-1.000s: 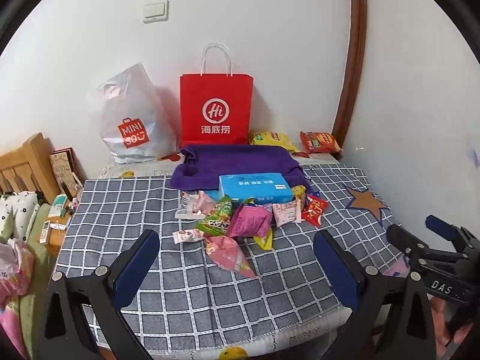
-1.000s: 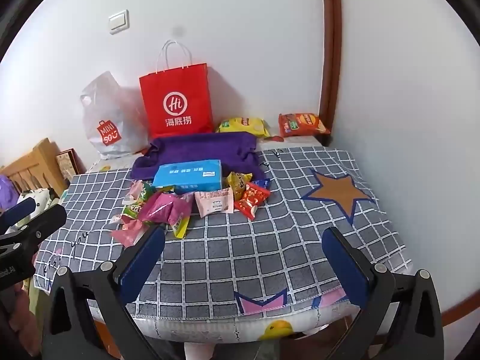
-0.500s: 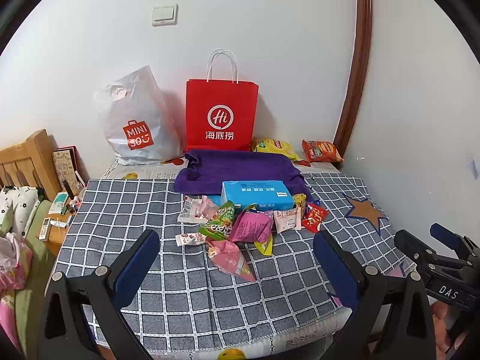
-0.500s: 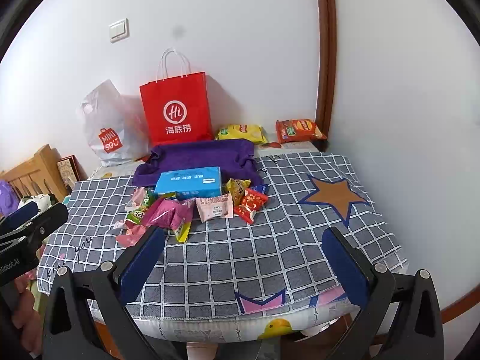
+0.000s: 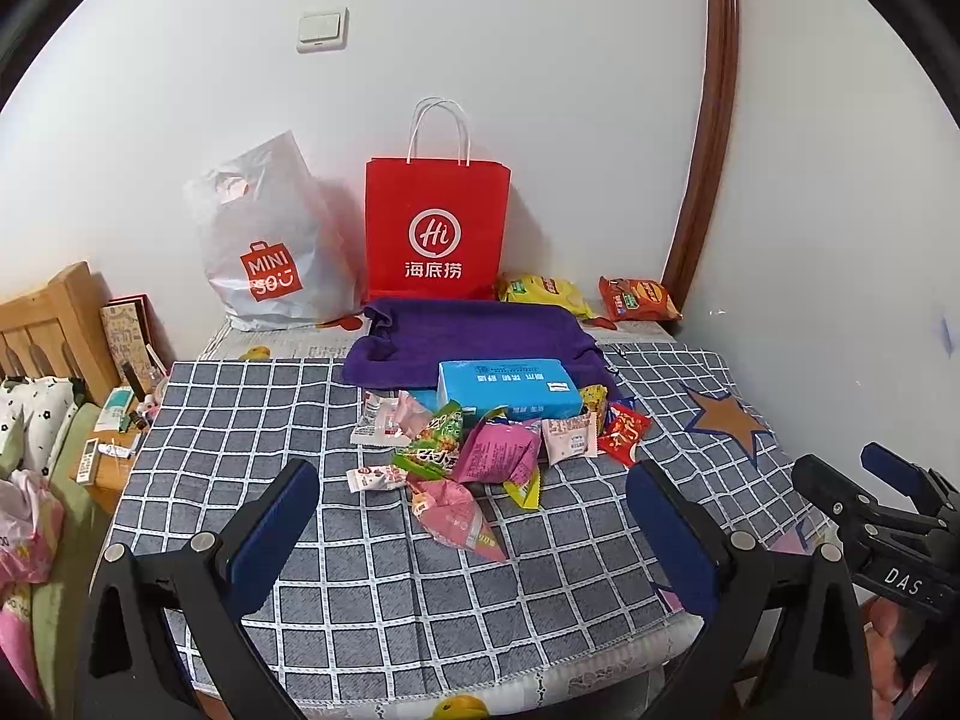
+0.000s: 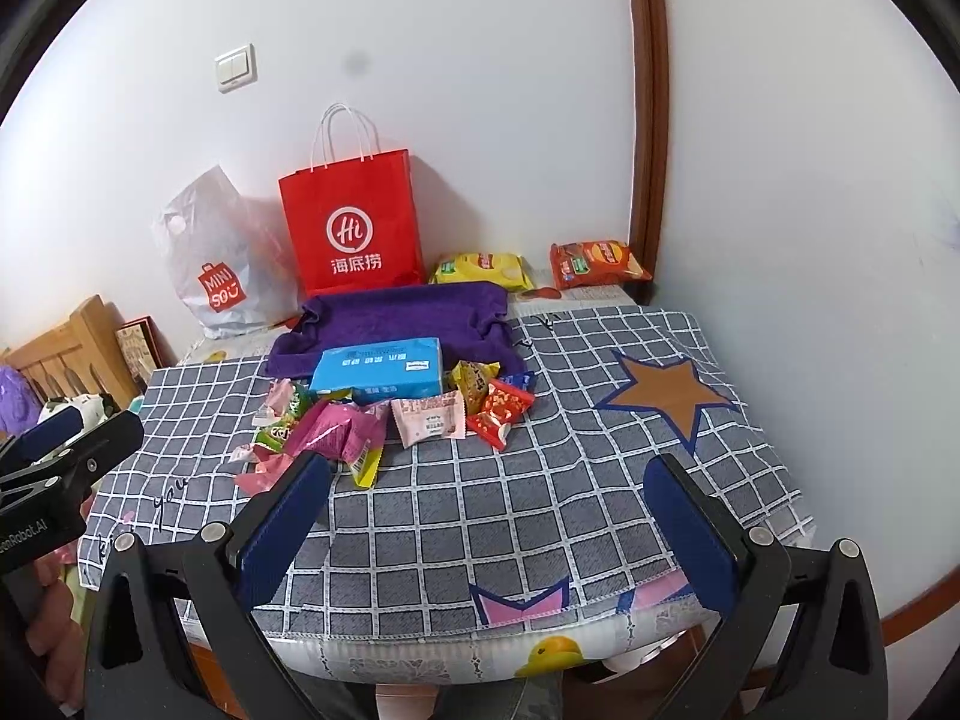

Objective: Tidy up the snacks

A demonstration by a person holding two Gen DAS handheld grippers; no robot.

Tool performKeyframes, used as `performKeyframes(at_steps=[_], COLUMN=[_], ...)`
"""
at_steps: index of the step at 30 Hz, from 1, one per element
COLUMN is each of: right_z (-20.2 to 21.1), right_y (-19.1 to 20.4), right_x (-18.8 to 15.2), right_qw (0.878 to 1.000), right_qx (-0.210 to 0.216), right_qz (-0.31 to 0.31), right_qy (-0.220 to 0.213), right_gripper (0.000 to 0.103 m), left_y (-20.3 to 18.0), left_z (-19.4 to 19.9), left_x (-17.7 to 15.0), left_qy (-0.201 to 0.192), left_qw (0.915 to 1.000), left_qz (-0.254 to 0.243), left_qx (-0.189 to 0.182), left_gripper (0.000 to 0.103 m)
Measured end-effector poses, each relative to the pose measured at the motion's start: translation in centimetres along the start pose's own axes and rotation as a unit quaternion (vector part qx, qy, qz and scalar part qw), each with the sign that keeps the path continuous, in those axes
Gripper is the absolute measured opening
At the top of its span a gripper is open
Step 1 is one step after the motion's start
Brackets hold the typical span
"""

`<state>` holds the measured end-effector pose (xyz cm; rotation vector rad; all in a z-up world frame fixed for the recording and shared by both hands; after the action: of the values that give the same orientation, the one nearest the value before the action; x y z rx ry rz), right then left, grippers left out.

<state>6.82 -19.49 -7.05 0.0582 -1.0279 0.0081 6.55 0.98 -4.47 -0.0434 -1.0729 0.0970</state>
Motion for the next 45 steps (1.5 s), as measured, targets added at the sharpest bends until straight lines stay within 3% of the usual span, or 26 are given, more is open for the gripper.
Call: performKeyframes(at_steps=[45], right_z=[1.0], right_y=[0.2], right_x=[0.2], right_qw=[1.000], right_qx=[0.008], right_qz=[-0.006], right_qy=[-0.013], right_gripper=[0.103], left_y=[-0.4], left_z=[0.4], left_x=[-0.1], left_qy=[-0.003], left_qw=[1.0000], left_qz=[-0.004], left_qx=[-0.002], left_gripper=[0.102])
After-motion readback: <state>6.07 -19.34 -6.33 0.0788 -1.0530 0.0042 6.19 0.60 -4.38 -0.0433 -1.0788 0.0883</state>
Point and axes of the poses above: each gripper's, at about its wrist camera, not at the fingertips, and z roughly against the way its jaws point, y to its left, x to its top, the point moved 9 cm from there along -z, roughly the way its jaws point, and after that the axes turned 8 degrees about -y, right-handed, at the moved point
